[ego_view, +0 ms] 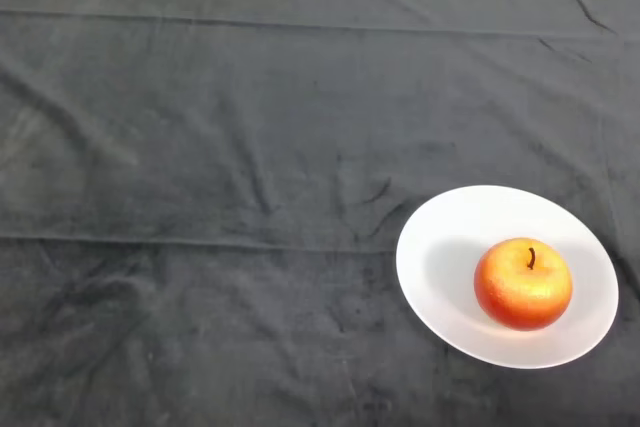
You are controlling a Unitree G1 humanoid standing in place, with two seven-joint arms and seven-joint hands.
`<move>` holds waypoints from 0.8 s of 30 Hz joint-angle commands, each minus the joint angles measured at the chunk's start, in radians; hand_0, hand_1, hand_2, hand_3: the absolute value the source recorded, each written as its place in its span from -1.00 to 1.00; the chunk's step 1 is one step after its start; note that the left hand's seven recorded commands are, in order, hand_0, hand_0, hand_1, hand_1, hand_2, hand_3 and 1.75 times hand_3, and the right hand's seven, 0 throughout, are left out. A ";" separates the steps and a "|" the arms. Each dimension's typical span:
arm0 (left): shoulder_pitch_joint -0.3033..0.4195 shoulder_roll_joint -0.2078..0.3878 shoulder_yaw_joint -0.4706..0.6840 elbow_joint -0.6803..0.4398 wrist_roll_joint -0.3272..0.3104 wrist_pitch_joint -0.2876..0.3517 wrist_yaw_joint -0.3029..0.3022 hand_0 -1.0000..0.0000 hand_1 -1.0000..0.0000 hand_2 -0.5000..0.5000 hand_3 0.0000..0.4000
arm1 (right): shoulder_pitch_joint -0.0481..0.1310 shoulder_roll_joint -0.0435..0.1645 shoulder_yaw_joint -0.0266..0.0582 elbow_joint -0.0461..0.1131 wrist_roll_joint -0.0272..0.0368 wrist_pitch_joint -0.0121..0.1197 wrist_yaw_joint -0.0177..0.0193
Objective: Move the apple to the plate
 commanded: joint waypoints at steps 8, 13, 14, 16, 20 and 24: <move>-0.057 -0.037 0.086 0.039 0.025 -0.006 -0.024 1.00 1.00 0.00 -1.00 | -0.001 -0.014 -0.0144 -0.002 0.0110 -0.006 -0.0081; -0.061 -0.043 0.091 0.033 0.033 0.000 -0.030 1.00 1.00 0.00 -1.00 | -0.001 -0.014 -0.0144 -0.002 0.0112 -0.006 -0.0082; -0.061 -0.044 0.092 0.032 0.034 0.000 -0.031 1.00 1.00 0.00 -1.00 | -0.001 -0.014 -0.0144 -0.002 0.0112 -0.006 -0.0082; -0.063 -0.046 0.094 0.028 0.038 0.003 -0.033 1.00 1.00 0.00 -1.00 | -0.001 -0.014 -0.0144 -0.002 0.0112 -0.006 -0.0082; -0.065 -0.051 0.097 0.027 0.043 0.005 -0.040 1.00 1.00 0.00 -1.00 | -0.001 -0.014 -0.0144 -0.002 0.0113 -0.006 -0.0083; -0.067 -0.052 0.102 0.028 0.045 0.006 -0.050 1.00 1.00 0.00 -1.00 | -0.001 -0.013 -0.0144 -0.002 0.0113 -0.006 -0.0083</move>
